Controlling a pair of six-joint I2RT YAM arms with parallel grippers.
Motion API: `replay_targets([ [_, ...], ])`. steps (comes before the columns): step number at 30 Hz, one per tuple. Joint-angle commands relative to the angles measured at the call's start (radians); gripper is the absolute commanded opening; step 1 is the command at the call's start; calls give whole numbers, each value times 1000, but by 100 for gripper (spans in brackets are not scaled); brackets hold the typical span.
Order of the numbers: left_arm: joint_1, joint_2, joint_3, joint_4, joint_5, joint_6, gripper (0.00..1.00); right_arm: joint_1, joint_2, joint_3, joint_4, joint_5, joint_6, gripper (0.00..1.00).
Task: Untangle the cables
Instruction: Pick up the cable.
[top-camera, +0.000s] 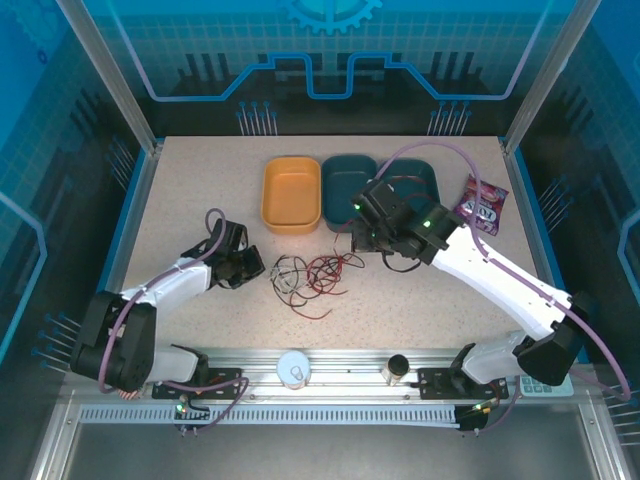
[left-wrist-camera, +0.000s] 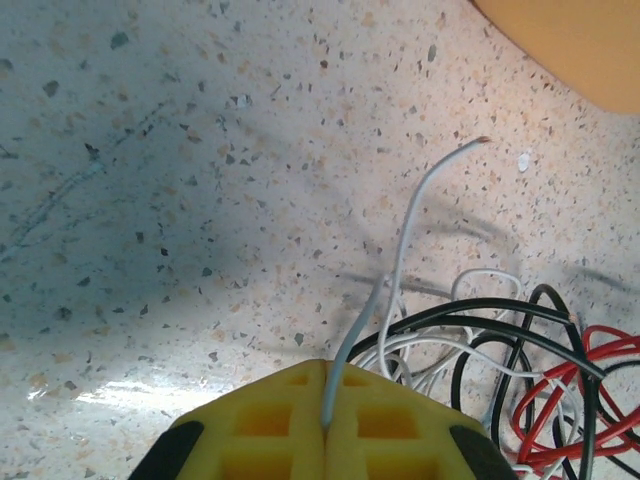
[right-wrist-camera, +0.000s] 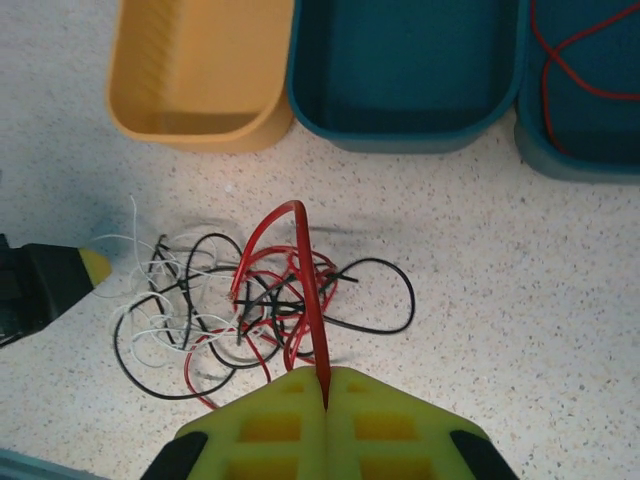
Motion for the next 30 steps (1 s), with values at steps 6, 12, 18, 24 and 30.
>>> replay_targets([
  [6,9,-44,6,-22,13,43,0,-4,-36,166,59,-63,-172,0],
  [12,8,-50,19,-22,26,54,0,-2,-27,290,114,-141,-246,0],
  [18,8,-81,19,-22,35,61,4,-2,-2,435,60,-140,-299,0],
  [24,8,-82,20,-19,39,56,5,-1,4,522,26,-121,-334,0],
  [30,9,-90,28,-21,53,54,17,-5,5,512,26,-56,-351,0],
])
